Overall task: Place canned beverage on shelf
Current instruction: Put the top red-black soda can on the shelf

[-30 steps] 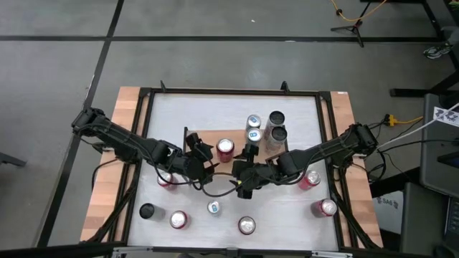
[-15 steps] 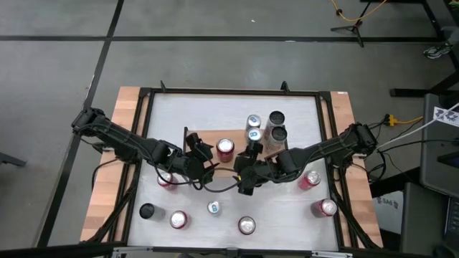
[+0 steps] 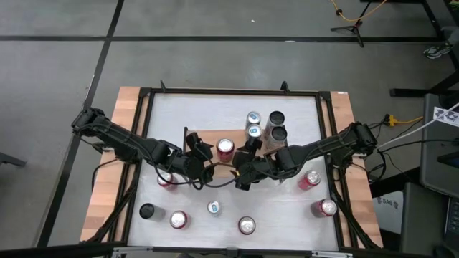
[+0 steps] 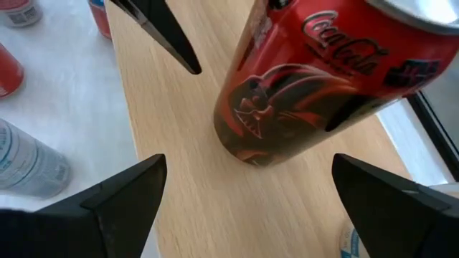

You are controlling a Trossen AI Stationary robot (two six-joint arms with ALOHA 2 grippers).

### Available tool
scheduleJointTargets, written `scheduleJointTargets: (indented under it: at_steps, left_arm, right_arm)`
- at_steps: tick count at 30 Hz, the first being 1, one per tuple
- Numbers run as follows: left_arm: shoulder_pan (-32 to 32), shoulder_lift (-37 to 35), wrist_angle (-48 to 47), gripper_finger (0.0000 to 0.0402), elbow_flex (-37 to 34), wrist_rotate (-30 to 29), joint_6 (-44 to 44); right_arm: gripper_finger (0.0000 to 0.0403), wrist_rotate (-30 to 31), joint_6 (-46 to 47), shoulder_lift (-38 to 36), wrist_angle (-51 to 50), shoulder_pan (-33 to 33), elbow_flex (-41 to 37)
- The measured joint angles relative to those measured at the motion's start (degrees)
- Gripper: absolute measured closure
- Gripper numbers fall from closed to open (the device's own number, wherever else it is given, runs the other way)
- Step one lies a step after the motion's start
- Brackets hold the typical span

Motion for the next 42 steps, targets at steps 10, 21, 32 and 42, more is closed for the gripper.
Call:
scheduleJointTargets:
  at_steps: [10,21,32,42]
  left_arm:
    - [0.0,0.0,-0.1,0.0095,0.0,-1.4,0.4]
    - [0.0,0.0,-3.8,0.0095,0.0,-3.5,0.4]
    - [-0.2,0.0,-7.4,0.0095,0.0,-3.7,-0.1]
    - [-1.3,0.0,-7.3,0.0095,0.0,-3.8,0.0]
  right_arm:
    - [0.0017,-2.5,-3.0,0.0,5.1,0.0,0.0]
    - [0.0017,-9.0,-4.4,0.0,5.7,0.0,0.0]
    - [0.0017,-7.8,-2.6,0.0,5.5,0.0,0.0]
    - [0.0017,-1.3,-1.7,0.0,5.2,-0.1,0.0]
